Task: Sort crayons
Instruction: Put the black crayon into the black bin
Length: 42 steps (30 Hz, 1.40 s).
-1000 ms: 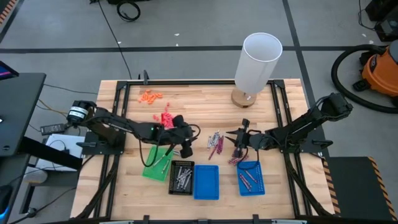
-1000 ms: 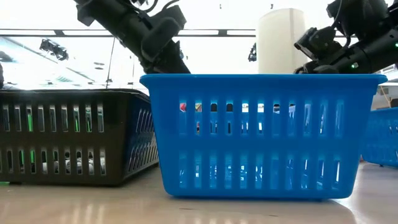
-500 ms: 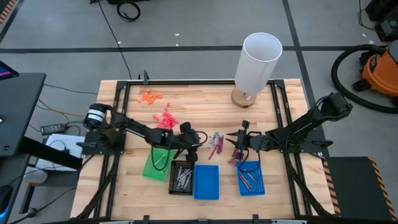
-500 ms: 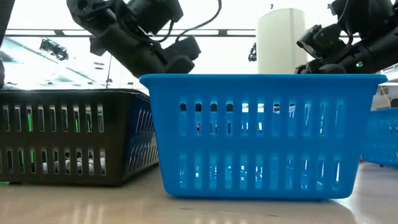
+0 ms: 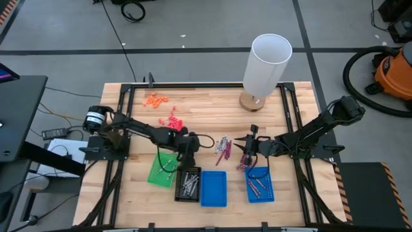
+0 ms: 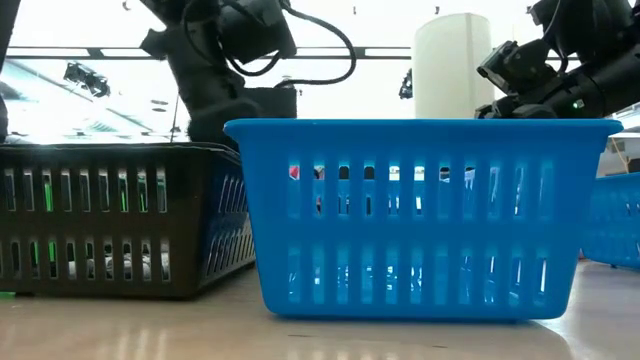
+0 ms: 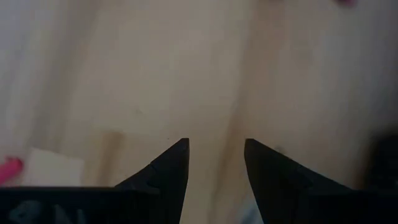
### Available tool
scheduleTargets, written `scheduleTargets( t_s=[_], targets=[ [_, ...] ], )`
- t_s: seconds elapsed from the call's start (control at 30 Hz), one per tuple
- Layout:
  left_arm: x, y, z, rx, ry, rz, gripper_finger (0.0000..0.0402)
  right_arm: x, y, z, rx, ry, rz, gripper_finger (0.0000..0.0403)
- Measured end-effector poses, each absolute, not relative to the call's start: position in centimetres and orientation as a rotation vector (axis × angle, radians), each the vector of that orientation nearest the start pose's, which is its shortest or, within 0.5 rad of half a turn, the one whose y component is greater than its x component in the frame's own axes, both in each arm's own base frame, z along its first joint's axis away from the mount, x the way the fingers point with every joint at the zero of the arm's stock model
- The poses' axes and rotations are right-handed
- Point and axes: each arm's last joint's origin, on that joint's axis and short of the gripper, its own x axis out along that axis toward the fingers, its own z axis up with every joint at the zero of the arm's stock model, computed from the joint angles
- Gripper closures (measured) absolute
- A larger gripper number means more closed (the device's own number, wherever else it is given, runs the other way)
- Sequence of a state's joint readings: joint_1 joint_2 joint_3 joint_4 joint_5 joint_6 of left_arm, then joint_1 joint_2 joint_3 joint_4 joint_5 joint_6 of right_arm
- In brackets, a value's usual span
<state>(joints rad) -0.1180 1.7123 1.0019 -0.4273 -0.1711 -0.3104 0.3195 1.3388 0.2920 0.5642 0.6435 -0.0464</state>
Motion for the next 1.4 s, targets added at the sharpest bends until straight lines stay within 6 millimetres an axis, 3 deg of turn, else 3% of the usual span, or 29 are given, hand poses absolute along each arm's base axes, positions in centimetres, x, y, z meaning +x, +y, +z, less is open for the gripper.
scheduleTargets(
  t_s=[0.13,0.57,0.87,1.4],
  targets=[
    [31.5,-3.7,16.5,-0.127,1.212,0.118,0.0235,20.9,5.1,13.6,-0.275,0.438,-0.306,0.0298],
    [31.3,-4.2,16.5,-0.186,1.254,-0.024,0.0235,20.9,5.2,13.6,-0.265,0.436,-0.292,0.0298],
    [31.2,-5.0,16.5,-0.06,1.254,-0.126,0.0235,20.9,5.2,13.6,-0.265,0.436,-0.291,0.0298],
    [31.7,-4.9,16.3,0.077,1.199,-0.129,0.0235,20.9,5.2,13.6,-0.259,0.437,-0.273,0.0298]
  ],
)
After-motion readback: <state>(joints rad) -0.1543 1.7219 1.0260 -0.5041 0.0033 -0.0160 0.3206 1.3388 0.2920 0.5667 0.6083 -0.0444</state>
